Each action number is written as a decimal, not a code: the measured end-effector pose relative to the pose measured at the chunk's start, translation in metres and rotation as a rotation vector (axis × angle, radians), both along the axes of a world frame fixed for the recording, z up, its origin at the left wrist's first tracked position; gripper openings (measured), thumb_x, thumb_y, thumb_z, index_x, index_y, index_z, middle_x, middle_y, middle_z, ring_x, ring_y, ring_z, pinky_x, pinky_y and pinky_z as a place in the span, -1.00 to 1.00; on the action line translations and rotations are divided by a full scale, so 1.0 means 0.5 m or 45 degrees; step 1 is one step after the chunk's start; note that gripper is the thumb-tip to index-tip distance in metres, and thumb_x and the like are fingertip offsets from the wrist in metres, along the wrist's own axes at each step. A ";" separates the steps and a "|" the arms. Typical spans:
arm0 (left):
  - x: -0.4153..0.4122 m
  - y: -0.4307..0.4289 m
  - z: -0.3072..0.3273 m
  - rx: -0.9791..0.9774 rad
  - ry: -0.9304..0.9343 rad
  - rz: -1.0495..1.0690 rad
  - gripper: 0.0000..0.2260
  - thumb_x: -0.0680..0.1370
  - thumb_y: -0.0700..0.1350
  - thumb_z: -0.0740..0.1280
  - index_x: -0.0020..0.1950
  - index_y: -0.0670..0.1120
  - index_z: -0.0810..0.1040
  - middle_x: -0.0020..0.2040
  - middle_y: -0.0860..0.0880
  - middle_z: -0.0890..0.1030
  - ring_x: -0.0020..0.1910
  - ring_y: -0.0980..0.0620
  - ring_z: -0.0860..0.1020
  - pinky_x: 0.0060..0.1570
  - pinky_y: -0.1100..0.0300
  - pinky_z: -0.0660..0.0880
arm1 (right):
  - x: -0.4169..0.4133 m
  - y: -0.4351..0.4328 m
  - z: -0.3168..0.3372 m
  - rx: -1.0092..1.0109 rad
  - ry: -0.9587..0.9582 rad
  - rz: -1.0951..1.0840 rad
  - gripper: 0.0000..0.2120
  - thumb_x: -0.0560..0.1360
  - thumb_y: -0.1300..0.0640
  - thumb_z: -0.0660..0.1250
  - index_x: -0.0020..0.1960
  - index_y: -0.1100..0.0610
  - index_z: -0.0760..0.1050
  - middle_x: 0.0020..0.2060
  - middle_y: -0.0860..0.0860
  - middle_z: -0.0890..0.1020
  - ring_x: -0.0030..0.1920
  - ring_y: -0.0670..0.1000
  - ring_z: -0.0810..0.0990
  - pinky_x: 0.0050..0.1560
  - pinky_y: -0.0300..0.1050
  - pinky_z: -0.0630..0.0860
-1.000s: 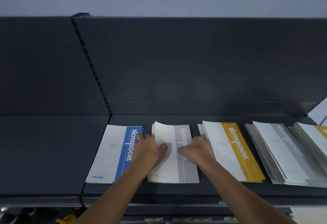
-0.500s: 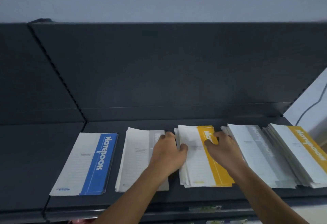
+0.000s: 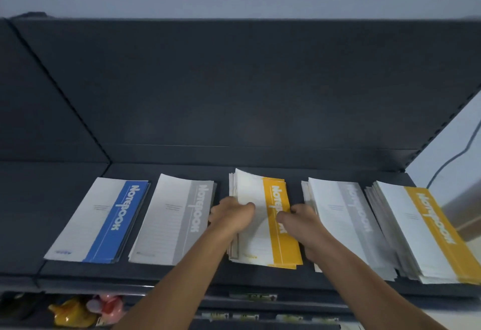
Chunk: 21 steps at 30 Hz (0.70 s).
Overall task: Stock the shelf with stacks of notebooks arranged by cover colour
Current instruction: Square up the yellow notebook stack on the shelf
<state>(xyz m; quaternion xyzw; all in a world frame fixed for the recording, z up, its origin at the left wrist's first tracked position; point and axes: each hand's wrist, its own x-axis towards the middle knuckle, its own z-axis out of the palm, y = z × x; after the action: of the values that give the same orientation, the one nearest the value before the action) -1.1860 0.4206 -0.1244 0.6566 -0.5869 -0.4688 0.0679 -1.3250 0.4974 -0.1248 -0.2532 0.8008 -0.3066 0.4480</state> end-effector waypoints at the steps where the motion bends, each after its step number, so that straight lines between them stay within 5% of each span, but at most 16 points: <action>1: -0.005 0.000 0.005 0.021 -0.003 0.001 -0.54 0.50 0.03 0.29 0.38 -0.08 0.47 0.26 -0.10 0.53 0.22 -0.14 0.52 0.23 -0.10 0.52 | -0.002 0.001 0.000 0.002 -0.012 -0.001 -0.88 0.54 0.14 0.33 0.04 0.15 0.56 -0.04 0.15 0.68 -0.02 0.15 0.67 0.14 0.20 0.61; 4: -0.013 0.003 0.009 0.023 0.074 -0.020 -0.58 0.57 -0.01 0.31 0.41 -0.06 0.42 0.27 -0.07 0.54 0.19 -0.11 0.53 0.10 0.00 0.53 | -0.010 0.007 0.001 0.011 -0.011 0.038 -0.85 0.56 0.14 0.30 0.09 0.14 0.55 -0.02 0.10 0.68 0.00 0.11 0.66 0.15 0.18 0.61; 7: 0.004 0.026 0.011 -0.058 0.263 0.024 -0.76 0.61 -0.04 0.35 0.25 -0.03 0.44 0.10 0.03 0.58 0.02 0.05 0.55 -0.15 0.15 0.47 | -0.020 0.006 0.009 -0.017 0.019 0.136 -0.82 0.53 0.16 0.29 0.11 0.13 0.54 -0.03 0.05 0.68 0.00 0.05 0.66 0.11 0.12 0.63; 12: 0.046 0.060 0.005 -0.214 0.604 -0.037 -0.77 0.61 -0.01 0.38 0.20 0.21 0.43 0.15 0.17 0.62 0.14 0.17 0.56 0.22 0.03 0.50 | -0.027 0.022 0.048 -0.358 -0.083 0.071 -0.72 0.47 0.30 0.33 0.06 -0.04 0.48 -0.13 -0.10 0.69 -0.10 -0.14 0.66 -0.21 -0.17 0.50; 16: 0.065 0.073 0.013 -0.313 0.757 -0.148 -0.68 0.62 -0.11 0.34 0.25 0.26 0.40 0.15 0.28 0.62 0.14 0.30 0.57 0.19 0.13 0.50 | -0.005 0.056 0.052 -0.609 0.048 0.011 -0.61 0.48 0.29 0.33 0.12 -0.11 0.31 -0.05 -0.13 0.61 -0.04 -0.14 0.62 -0.20 -0.19 0.51; 21: 0.087 0.090 0.011 -0.334 0.889 -0.166 -0.41 0.43 -0.10 0.43 0.40 0.24 0.35 0.27 0.20 0.58 0.28 0.18 0.53 0.15 0.18 0.52 | 0.012 0.097 0.035 -0.697 0.026 -0.004 -0.66 0.51 0.23 0.38 0.12 -0.15 0.41 -0.09 -0.25 0.64 -0.04 -0.17 0.63 -0.11 -0.17 0.55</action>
<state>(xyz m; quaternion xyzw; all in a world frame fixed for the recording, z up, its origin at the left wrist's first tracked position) -1.1427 0.4655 -0.1188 0.4043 -0.6240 -0.5885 0.3175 -1.3191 0.5457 -0.1075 -0.3666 0.6930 -0.5096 0.3544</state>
